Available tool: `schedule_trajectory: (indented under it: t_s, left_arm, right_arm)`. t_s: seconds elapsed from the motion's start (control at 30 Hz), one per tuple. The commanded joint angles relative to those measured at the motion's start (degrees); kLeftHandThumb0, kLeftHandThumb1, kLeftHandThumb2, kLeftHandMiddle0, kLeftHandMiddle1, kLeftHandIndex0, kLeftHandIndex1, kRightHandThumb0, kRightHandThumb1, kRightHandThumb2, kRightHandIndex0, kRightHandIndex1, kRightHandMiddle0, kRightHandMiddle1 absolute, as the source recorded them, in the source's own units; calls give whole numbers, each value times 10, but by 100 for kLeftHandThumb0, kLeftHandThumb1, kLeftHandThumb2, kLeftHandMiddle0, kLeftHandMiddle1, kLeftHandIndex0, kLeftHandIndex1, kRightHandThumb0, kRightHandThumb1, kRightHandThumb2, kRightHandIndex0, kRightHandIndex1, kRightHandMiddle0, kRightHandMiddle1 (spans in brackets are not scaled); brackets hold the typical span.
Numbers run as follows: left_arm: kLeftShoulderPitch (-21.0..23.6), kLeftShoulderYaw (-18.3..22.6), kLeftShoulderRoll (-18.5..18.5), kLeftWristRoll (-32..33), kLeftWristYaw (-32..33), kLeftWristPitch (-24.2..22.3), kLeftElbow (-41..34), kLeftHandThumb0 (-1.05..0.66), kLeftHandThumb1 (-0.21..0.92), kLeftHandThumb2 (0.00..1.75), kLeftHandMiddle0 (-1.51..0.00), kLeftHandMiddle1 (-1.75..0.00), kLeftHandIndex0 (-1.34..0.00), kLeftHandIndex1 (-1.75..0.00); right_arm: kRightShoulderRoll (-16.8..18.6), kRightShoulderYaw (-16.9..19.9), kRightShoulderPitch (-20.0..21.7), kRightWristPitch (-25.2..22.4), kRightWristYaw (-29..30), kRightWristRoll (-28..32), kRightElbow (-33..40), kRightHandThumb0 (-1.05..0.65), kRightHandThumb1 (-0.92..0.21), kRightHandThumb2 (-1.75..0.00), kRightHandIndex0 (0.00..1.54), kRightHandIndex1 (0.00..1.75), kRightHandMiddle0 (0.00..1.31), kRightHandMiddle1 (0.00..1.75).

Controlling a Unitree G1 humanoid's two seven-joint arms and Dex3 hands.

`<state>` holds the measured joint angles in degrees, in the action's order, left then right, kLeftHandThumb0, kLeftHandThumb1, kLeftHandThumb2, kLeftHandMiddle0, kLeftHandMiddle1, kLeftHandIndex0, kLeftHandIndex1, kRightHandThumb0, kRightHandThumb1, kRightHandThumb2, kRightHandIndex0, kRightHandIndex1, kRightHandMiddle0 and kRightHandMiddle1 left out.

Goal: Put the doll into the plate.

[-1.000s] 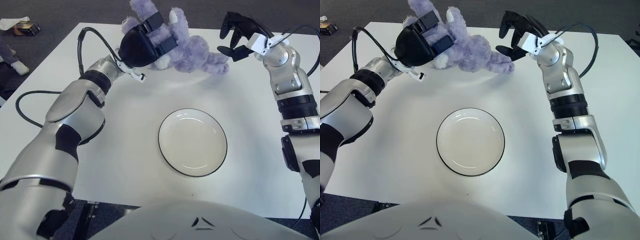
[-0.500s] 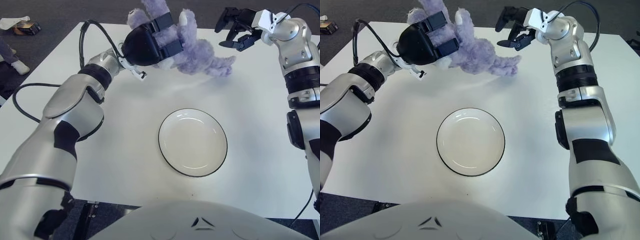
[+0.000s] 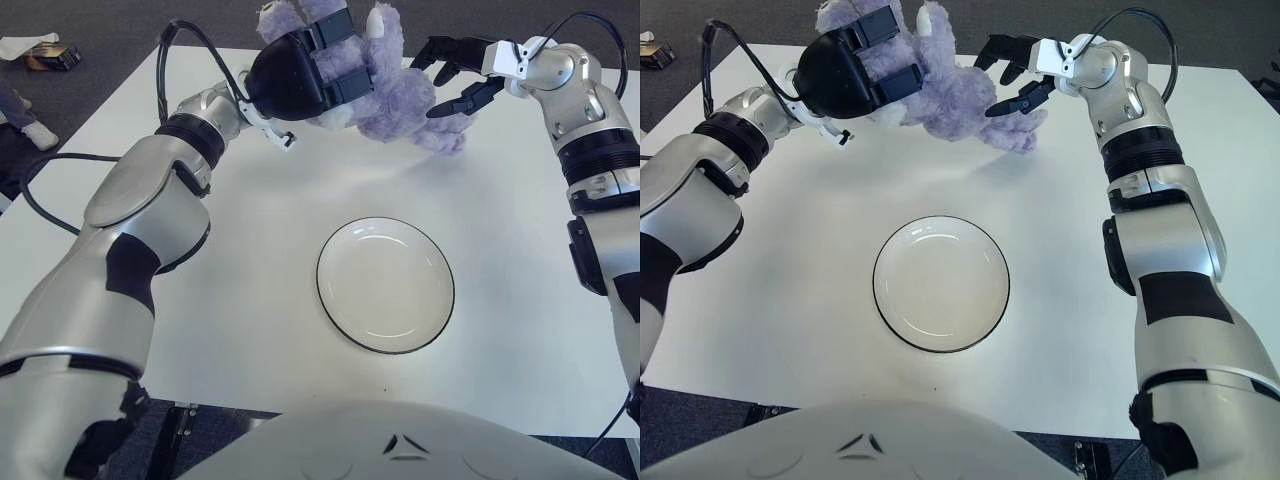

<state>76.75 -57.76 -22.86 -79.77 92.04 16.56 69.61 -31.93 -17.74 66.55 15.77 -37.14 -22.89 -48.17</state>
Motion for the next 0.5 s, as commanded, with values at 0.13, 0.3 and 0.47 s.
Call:
schedule_trajectory:
  t_s: [0.13,0.3,0.47]
  left_arm:
    - [26,-1,7,-2,5,-8,3,-1,6,159,-69,-174,-69,-172]
    - [32,-1,16,6,-1,-11,24,-1,7,159,-68,-174,-69,-172]
    - [37,5,22,17,-30,-13,34,-1,7,159,-68,-175,-68,-173]
  right_arm:
    - [5,-21,23,-11,-19,-25,-7,-105,-84,-21,0,12,0,21]
    - [15,-23,27,-18,-36,-20,-4,-105,-84,-18,0,2,0,6]
    - [18,-22,21,-12,-36,-19,5,-105,-85,-17,0,0,0,1]
